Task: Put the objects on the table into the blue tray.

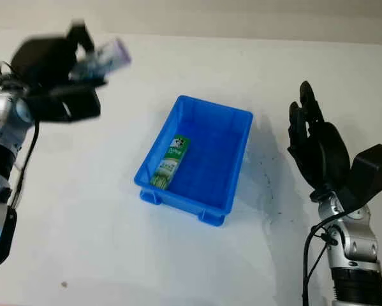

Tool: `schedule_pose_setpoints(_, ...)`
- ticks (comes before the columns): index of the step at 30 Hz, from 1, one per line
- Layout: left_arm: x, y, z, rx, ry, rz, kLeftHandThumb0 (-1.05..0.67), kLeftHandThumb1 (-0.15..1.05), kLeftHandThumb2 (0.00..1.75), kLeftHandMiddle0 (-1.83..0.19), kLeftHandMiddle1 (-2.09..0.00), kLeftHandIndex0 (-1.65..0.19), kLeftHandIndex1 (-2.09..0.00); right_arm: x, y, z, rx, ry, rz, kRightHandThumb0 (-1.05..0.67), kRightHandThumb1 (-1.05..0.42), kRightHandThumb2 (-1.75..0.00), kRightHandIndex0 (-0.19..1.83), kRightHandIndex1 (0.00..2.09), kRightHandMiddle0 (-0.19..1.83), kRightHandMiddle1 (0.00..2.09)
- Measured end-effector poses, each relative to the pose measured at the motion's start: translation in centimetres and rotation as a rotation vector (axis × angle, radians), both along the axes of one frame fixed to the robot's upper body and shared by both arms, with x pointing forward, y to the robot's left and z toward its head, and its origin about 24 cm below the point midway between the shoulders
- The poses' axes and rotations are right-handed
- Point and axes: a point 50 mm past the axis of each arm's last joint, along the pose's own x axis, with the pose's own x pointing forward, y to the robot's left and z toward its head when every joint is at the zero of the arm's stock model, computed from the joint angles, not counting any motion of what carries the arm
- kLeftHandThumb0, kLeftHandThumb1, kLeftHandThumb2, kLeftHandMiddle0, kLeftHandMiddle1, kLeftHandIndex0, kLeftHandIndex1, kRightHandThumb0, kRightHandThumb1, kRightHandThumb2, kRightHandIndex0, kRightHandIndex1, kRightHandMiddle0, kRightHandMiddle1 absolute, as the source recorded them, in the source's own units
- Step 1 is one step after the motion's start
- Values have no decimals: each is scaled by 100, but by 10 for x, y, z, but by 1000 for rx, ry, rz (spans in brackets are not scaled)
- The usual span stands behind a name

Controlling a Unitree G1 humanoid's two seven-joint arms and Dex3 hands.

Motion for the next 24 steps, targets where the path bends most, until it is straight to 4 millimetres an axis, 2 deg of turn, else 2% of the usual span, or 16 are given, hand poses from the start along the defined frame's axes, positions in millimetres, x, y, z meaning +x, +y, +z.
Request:
schedule_pose_setpoints(4,-21,-32,5,-109,-6,-191,-36,105,42,-80,-209,-37,-209,0,1,-1,-1,6,3,-70,-105,-68,-19,0,-19,0)
schedule_pose_setpoints(6,-29,-44,1,-131,28,-261,-39,105,43,-76,-209,-39,-209,0,1,-1,-2,7,5,-71,-105,-69,-19,0,-19,0)
schedule_pose_setpoints(9,-38,-55,-2,-157,96,-325,-38,105,43,-86,-209,-47,-209,-1,1,-2,0,12,5,-71,-105,-69,-19,0,-19,0)
schedule_pose_setpoints(14,-50,-71,-1,-173,166,-427,-36,105,42,-92,-209,-49,-209,-2,1,-3,1,17,-1,-71,-105,-68,-19,0,-19,0)
schedule_pose_setpoints(17,-53,-77,-5,-157,212,-458,-40,105,44,-88,-209,-40,-209,-2,1,-2,0,13,-3,-71,-105,-68,-19,0,-19,0)
schedule_pose_setpoints(21,-54,-87,-13,-59,256,-452,-42,105,44,-87,-209,-41,-209,-2,2,-1,3,9,-10,-70,-105,-67,-19,0,-19,0)
schedule_pose_setpoints(23,-54,-90,-19,-9,255,-450,-43,105,43,-79,-209,-28,-209,-2,3,-2,7,9,-15,-68,-105,-66,-19,0,-19,0)
schedule_pose_setpoints(24,-54,-91,-23,10,255,-456,-44,105,43,-69,-209,-20,-209,-2,4,-2,8,10,-20,-68,-105,-66,-19,0,-19,0)
